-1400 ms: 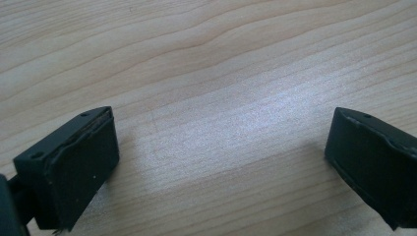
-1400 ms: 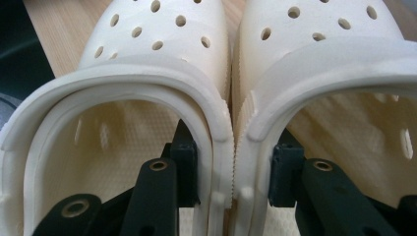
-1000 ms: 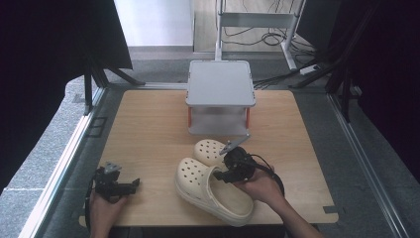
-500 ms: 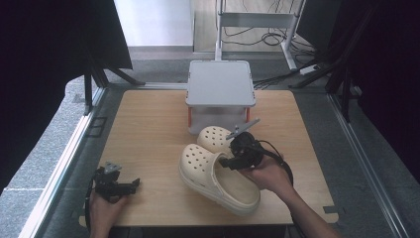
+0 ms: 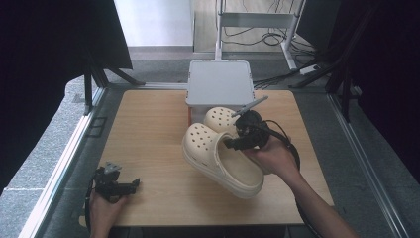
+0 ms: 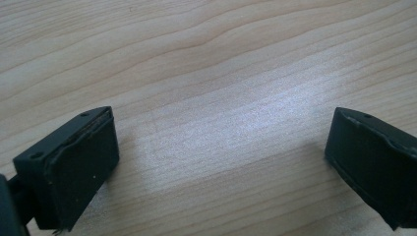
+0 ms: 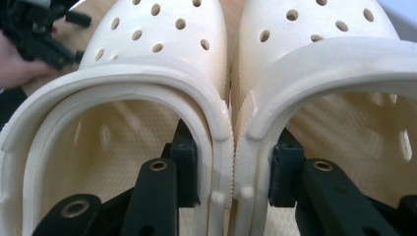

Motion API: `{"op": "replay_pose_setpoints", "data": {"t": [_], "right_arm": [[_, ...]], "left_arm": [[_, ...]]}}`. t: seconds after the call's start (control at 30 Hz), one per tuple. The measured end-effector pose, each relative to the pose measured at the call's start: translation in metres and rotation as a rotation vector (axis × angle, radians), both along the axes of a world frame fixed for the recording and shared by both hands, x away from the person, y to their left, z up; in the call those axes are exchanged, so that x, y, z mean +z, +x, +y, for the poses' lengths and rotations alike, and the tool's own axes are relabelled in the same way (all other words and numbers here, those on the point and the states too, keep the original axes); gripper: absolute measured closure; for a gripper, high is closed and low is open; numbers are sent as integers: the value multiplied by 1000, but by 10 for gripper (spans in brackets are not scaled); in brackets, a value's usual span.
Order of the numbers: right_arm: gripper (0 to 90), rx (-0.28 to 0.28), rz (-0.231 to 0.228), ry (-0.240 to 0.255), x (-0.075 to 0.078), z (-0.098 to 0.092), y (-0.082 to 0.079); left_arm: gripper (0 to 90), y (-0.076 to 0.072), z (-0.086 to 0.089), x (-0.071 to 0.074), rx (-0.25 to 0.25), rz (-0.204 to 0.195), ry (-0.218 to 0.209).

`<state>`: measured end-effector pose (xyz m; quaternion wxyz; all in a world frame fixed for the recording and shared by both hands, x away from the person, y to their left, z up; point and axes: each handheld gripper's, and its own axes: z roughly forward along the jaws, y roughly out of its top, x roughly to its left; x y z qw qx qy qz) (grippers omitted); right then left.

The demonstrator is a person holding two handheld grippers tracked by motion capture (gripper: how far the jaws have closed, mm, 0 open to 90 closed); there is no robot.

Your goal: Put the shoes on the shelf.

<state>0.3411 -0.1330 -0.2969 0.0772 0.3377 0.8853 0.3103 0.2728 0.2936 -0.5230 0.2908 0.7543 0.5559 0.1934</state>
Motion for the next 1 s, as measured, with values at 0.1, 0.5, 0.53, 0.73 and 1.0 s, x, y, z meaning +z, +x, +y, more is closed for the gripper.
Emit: {"op": "replay_pose_setpoints", "data": {"t": [0.1, 0.5, 0.53, 0.73, 1.0], "right_arm": [[641, -21, -10, -1, 10, 0, 7], [641, -130, -24, 2, 32, 8, 48], [642, -138, -26, 7, 33, 10, 51], [643, -213, -27, 0, 38, 17, 76], [643, -294, -32, -6, 44, 29, 109]], "left_arm": [[0, 0, 0, 0, 0, 0, 0], [0, 0, 0, 0, 0, 2, -2], [0, 0, 0, 0, 0, 2, -2], [0, 0, 0, 0, -1, 2, 0], [0, 0, 0, 0, -1, 0, 0]]}}
